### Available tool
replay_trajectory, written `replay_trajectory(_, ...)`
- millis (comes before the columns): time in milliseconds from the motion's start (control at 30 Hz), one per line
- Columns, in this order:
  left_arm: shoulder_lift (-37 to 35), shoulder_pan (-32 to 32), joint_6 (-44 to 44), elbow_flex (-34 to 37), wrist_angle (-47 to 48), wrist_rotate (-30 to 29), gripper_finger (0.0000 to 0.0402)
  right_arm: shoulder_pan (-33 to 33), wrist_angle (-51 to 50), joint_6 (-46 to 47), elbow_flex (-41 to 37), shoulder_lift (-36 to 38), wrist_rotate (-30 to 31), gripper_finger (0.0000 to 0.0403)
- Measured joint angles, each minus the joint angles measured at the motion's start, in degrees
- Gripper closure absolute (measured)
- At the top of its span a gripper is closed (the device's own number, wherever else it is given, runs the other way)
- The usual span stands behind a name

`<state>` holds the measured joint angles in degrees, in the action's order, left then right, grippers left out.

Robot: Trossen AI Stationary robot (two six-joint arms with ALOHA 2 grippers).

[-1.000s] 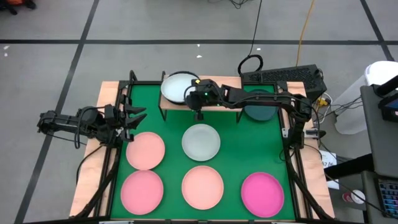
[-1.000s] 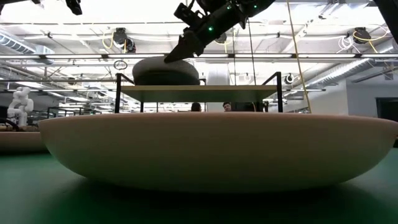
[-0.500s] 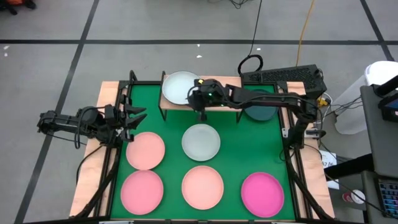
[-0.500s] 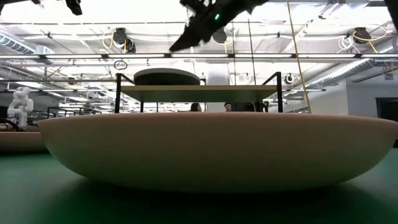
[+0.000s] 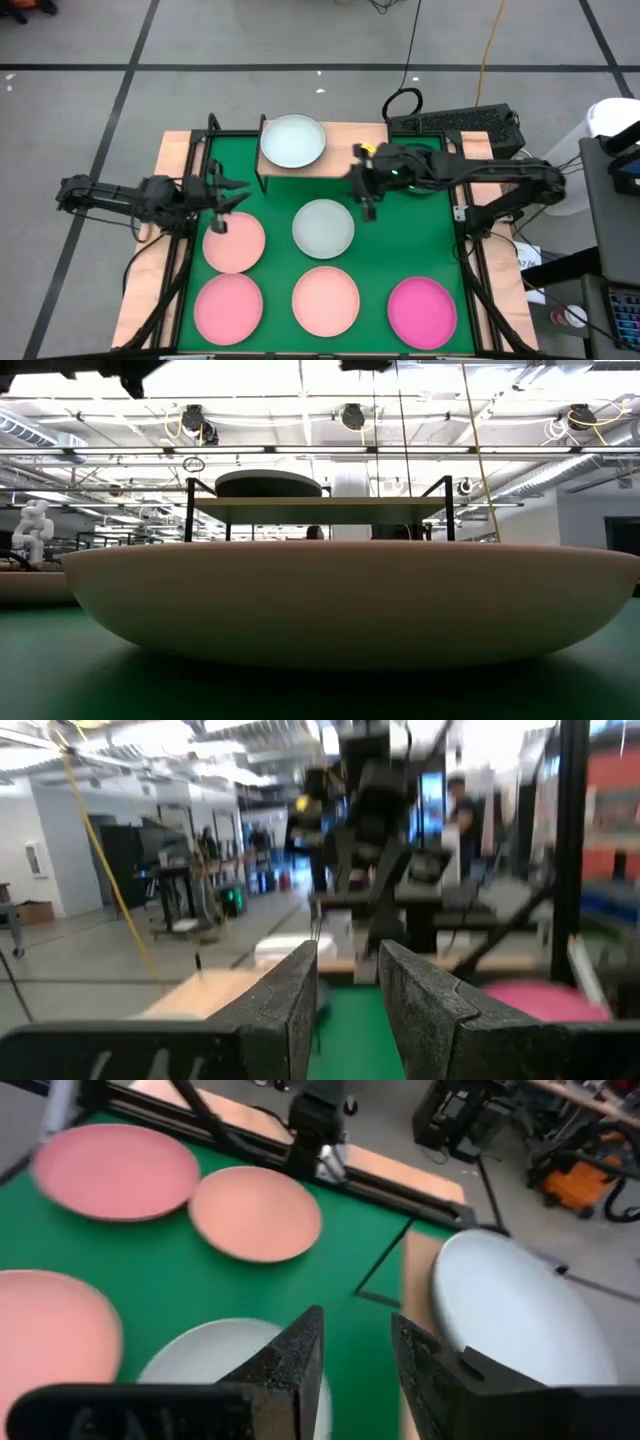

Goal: Place and stack plates onto a shelf
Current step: Stack the white plate on top of the other white plate on the shelf

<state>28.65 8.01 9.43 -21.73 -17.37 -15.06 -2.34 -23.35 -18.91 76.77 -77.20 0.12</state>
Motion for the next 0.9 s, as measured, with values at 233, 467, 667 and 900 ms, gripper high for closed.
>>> replay_trajectory(233, 11.8, 0.4, 1.4, -5.7, 1.5, 0.0, 0.0284, 3.7, 6.9, 3.6, -16.1, 12.0, 7.7, 0.0298)
replay_trajectory(467, 21.9, 3.1, 1.8, -13.6, 14.7, 0.0, 0.0284, 5.9, 15.1, 6.8, -27.3, 22.2, 10.6, 0.0298)
replay_trajectory(667, 28.0, 6.5, -6.3, -23.5, 35.0, 0.0, 0.0284, 7.9, 20.8, 7.6, -31.8, 26.4, 10.6, 0.0298)
replay_trajectory(900, 35.4, 12.3, -11.7, -26.8, 43.8, 0.0, 0.0284, 8.8, 25.2, 6.1, -34.1, 26.3, 10.6, 0.0298)
